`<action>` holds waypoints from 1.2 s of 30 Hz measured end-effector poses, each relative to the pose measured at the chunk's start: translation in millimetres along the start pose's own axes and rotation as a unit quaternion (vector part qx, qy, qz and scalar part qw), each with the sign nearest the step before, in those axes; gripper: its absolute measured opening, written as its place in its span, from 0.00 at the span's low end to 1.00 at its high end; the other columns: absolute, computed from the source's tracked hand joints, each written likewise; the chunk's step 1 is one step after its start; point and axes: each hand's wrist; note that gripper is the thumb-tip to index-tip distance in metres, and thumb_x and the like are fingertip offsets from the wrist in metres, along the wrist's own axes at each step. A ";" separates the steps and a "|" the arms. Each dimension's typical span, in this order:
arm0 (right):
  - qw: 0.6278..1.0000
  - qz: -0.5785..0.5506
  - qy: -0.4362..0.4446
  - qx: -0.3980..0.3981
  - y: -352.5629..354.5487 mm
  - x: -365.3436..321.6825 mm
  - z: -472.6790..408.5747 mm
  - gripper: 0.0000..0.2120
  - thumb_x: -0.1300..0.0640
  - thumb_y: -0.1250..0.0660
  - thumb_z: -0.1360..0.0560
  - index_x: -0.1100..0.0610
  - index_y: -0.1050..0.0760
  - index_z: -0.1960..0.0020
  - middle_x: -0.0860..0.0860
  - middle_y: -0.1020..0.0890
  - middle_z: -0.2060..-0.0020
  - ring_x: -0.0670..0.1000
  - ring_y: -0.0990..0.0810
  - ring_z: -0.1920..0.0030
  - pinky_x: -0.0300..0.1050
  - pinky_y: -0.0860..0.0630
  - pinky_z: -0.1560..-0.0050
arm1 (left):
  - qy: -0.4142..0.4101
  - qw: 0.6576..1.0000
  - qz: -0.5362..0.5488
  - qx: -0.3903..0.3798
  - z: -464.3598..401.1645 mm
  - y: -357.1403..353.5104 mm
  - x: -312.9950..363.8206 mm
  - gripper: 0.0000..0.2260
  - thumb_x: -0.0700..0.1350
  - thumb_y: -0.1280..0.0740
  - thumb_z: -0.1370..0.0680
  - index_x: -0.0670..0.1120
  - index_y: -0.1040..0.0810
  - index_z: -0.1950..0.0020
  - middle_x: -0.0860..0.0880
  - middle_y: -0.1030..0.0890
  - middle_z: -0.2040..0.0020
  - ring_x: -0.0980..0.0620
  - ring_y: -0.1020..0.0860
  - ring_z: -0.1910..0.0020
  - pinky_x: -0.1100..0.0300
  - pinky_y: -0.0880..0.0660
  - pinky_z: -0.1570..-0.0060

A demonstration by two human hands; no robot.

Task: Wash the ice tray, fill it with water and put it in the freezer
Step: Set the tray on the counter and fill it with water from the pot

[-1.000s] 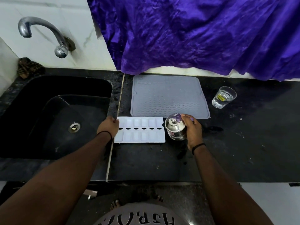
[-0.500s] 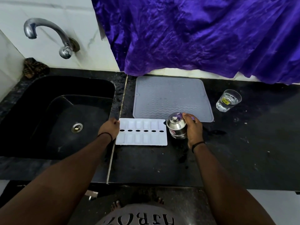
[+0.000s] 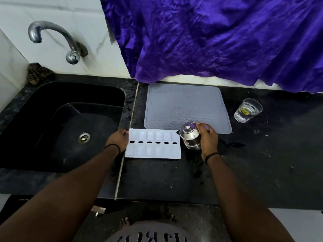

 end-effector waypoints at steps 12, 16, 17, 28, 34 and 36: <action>1.000 0.013 -0.004 -0.005 -1.9 0.7 0.6 0.02 0.56 0.28 0.26 0.52 0.19 0.57 0.43 0.16 0.67 0.38 0.18 0.67 0.33 0.24 0.67 | -0.005 1.000 -0.005 -0.005 0.6 0.3 0.2 0.12 0.49 0.44 0.19 0.42 0.25 0.47 0.37 0.21 0.47 0.37 0.23 0.48 0.53 0.30 0.51; 1.000 0.018 0.005 -0.008 -1.5 1.8 0.1 0.02 0.57 0.28 0.26 0.52 0.19 0.57 0.42 0.16 0.68 0.38 0.18 0.67 0.31 0.24 0.68 | -0.002 1.000 -0.003 -0.011 -0.2 0.4 -0.9 0.12 0.49 0.43 0.19 0.43 0.25 0.48 0.38 0.20 0.47 0.38 0.23 0.48 0.54 0.31 0.53; 1.000 0.018 0.006 -0.009 -1.3 2.0 -0.2 0.02 0.57 0.28 0.26 0.52 0.18 0.57 0.42 0.15 0.68 0.38 0.18 0.67 0.31 0.24 0.68 | -0.002 1.000 -0.002 -0.012 -0.4 0.4 -1.3 0.12 0.49 0.43 0.19 0.43 0.25 0.48 0.38 0.20 0.47 0.38 0.23 0.48 0.54 0.31 0.53; 0.999 0.034 0.012 -0.011 -1.1 6.7 -3.8 0.02 0.55 0.28 0.27 0.51 0.18 0.59 0.45 0.15 0.64 0.46 0.17 0.61 0.43 0.21 0.56 | -0.008 1.000 -0.001 -0.006 0.9 0.0 -1.6 0.11 0.49 0.43 0.20 0.43 0.26 0.51 0.38 0.21 0.50 0.38 0.23 0.51 0.55 0.32 0.55; 0.999 0.040 0.009 -0.011 -1.0 7.4 -5.8 0.02 0.54 0.28 0.27 0.52 0.18 0.58 0.47 0.15 0.63 0.48 0.17 0.60 0.44 0.22 0.56 | -0.009 1.000 -0.001 -0.002 2.1 0.1 0.4 0.12 0.49 0.43 0.19 0.42 0.26 0.50 0.37 0.21 0.49 0.38 0.23 0.50 0.53 0.30 0.53; 0.999 0.042 0.009 -0.011 -1.3 7.9 -6.3 0.02 0.54 0.28 0.27 0.52 0.18 0.57 0.49 0.15 0.60 0.51 0.17 0.57 0.46 0.20 0.53 | -0.010 1.000 -0.001 -0.001 2.2 0.4 0.3 0.12 0.49 0.43 0.19 0.42 0.25 0.50 0.37 0.21 0.49 0.37 0.23 0.49 0.53 0.30 0.52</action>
Point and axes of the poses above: each hand's wrist, its own z-axis away from the middle knuckle, its own y-axis out of the back of the hand, x = y × z
